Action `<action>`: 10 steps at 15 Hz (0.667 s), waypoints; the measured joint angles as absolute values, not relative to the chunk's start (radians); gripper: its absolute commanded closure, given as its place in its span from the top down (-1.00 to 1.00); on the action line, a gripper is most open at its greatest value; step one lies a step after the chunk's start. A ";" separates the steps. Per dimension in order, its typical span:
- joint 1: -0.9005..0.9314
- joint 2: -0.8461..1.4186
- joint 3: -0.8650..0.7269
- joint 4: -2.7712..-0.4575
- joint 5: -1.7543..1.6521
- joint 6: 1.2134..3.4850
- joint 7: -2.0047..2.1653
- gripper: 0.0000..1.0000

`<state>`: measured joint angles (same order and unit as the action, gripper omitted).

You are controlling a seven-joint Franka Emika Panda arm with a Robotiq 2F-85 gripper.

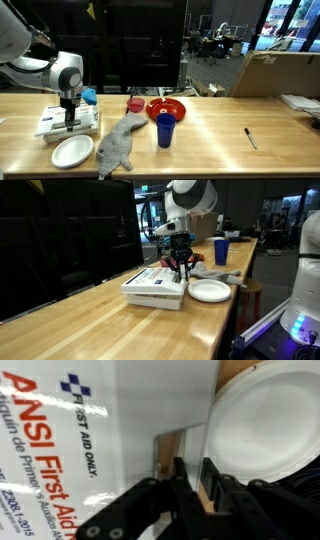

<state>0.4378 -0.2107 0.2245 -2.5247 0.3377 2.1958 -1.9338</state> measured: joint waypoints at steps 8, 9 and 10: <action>0.430 -0.216 0.231 -2.522 0.305 2.195 -1.895 -0.89; 0.429 -0.216 0.231 -2.522 0.303 2.195 -1.890 -0.89; 0.428 -0.217 0.231 -2.522 0.303 2.195 -1.887 -0.89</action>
<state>0.4282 -0.2173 0.2314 -2.5221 0.3027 2.1948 -1.8871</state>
